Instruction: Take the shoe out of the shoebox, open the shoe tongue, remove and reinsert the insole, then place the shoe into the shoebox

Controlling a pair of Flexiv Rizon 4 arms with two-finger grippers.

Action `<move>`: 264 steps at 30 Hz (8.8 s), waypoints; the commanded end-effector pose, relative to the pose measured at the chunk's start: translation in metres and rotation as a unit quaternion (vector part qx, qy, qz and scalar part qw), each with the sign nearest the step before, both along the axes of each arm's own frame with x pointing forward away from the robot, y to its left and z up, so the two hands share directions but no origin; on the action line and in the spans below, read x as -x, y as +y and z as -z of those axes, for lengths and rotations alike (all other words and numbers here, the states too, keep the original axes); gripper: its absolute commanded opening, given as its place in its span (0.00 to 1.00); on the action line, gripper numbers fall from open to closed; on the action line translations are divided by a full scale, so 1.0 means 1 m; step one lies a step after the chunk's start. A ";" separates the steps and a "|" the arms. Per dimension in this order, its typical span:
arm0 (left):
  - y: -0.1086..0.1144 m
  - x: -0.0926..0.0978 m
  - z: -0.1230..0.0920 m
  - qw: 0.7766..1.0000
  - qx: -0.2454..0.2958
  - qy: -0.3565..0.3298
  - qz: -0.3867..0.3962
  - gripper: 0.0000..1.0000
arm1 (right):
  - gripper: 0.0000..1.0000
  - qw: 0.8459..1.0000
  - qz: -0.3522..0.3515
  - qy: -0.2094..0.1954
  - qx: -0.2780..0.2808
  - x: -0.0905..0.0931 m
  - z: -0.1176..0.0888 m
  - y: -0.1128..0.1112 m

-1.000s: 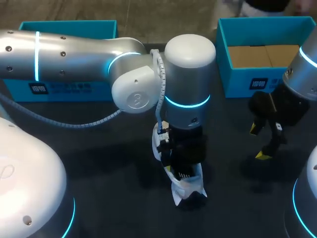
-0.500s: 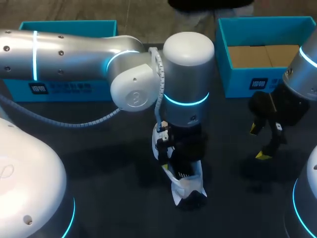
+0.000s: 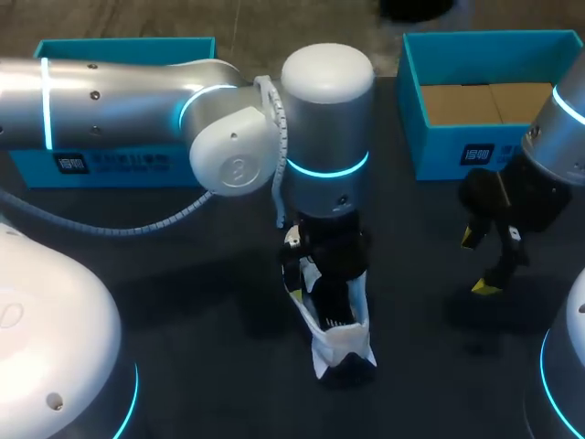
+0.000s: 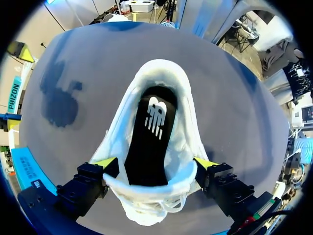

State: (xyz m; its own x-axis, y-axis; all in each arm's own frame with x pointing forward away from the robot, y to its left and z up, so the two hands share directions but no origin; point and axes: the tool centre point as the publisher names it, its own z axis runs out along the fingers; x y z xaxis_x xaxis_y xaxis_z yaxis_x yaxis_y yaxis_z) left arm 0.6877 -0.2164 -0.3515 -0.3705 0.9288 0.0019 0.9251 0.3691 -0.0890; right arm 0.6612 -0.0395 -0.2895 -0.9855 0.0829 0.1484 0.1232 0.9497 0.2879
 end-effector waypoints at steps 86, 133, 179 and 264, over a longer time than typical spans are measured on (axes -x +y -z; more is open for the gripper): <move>-0.005 0.010 -0.012 0.995 0.060 0.044 0.071 0.36 | 1.00 1.000 0.000 0.000 0.001 0.000 0.001 0.000; 0.020 0.029 -0.067 0.984 0.027 0.028 -0.174 1.00 | 1.00 1.000 0.000 0.000 0.001 0.000 0.001 0.000; 0.012 0.098 -0.089 0.871 0.013 0.040 -0.489 1.00 | 1.00 1.000 0.000 0.000 0.001 0.000 0.001 0.000; -0.020 0.139 0.030 0.775 -0.044 0.007 -0.630 0.76 | 1.00 1.000 0.000 0.000 0.001 0.000 0.001 0.000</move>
